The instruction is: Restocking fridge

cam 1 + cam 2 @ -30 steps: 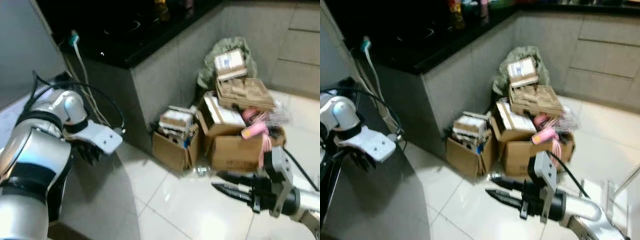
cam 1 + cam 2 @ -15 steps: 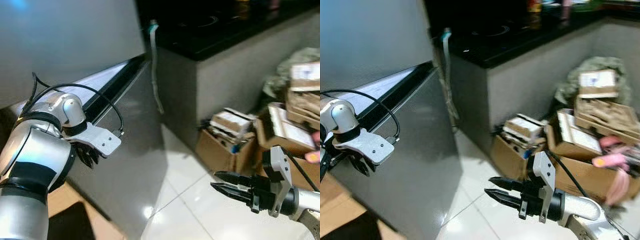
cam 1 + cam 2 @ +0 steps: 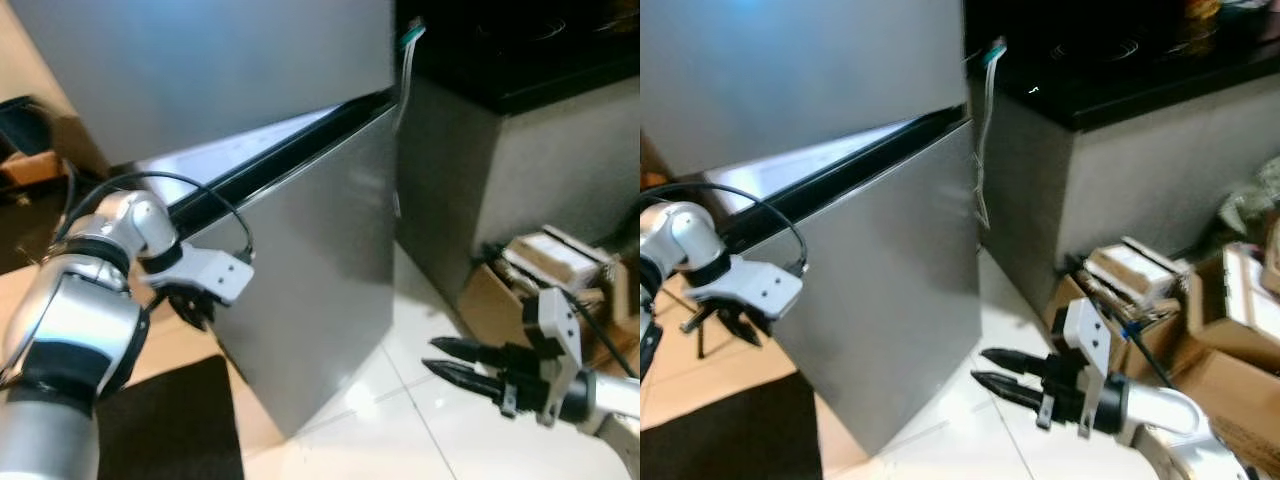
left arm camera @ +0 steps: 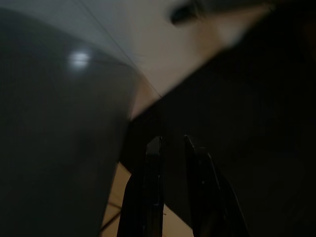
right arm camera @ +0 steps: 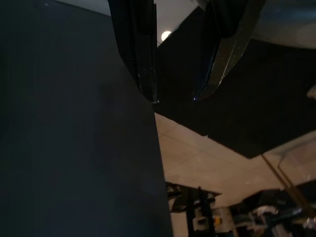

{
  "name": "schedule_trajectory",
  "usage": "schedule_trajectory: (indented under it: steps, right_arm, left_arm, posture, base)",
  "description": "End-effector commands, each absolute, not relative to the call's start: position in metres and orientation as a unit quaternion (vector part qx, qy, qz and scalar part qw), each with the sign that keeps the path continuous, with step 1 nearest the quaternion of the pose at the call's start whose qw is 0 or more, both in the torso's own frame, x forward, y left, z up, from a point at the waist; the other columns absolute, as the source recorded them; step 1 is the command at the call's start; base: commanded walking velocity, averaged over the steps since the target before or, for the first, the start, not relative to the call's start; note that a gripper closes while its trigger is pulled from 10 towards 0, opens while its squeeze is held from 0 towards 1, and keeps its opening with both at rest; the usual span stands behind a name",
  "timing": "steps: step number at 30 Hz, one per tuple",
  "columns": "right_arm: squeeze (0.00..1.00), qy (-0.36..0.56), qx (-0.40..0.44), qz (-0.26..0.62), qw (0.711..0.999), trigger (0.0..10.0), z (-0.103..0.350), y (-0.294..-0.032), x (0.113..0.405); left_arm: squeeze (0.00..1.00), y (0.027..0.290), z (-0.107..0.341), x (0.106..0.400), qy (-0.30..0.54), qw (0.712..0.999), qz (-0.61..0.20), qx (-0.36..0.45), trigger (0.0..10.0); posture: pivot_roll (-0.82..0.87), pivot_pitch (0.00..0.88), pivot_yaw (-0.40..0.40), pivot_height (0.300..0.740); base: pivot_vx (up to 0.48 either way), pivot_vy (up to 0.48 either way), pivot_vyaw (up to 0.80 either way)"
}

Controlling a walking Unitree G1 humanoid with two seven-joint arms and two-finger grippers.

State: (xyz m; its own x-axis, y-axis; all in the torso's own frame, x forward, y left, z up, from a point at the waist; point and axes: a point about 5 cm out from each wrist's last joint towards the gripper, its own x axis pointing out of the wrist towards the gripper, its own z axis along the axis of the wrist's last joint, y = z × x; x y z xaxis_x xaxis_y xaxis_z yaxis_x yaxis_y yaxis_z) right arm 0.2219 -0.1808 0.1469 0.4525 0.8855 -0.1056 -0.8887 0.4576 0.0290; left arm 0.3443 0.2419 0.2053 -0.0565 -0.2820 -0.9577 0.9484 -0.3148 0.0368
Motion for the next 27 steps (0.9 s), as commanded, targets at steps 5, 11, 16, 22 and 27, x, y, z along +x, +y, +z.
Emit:
schedule_trajectory:
  steps: [5, 11, 16, 22, 27]
  right_arm:
    - [0.0, 0.054, -0.011, 0.519, 0.853, 10.0, 0.14, -0.175, 0.226]
    - [0.0, 0.12, -0.028, 0.425, 0.897, 10.0, 0.097, -0.184, 0.243]
    - [0.0, 0.177, -0.033, 0.358, 0.916, 10.0, 0.06, -0.192, 0.246]
    - [0.0, 0.247, -0.029, 0.29, 0.924, 10.0, 0.019, -0.2, 0.24]
    - [0.0, 0.312, -0.028, 0.197, 0.929, 10.0, -0.017, -0.211, 0.23]
  left_arm:
    - [0.0, 0.242, 0.186, 0.342, 0.316, 0.541, -0.638, 0.448, 10.0]
    - [0.0, 0.22, 0.137, 0.342, 0.27, 0.664, -0.595, 0.364, 10.0]
    - [0.0, 0.209, 0.091, 0.328, 0.265, 0.737, -0.556, 0.277, 10.0]
    - [0.0, 0.202, 0.037, 0.297, 0.294, 0.8, -0.495, 0.171, 10.0]
    - [0.0, 0.195, -0.012, 0.26, 0.327, 0.858, -0.389, 0.074, 10.0]
  posture:
    - [-0.12, 0.0, 0.094, 0.74]
    - [-0.12, 0.0, 0.084, 0.74]
    - [-0.11, 0.0, 0.077, 0.74]
    - [-0.11, 0.0, 0.061, 0.74]
    - [-0.1, 0.0, 0.053, 0.74]
  base:
    - [0.0, 0.0, 0.77]
    - [0.0, 0.0, 0.23]
    - [0.0, 0.0, 0.0]
    - [0.0, 0.0, 0.0]
    - [0.0, 0.0, 0.0]
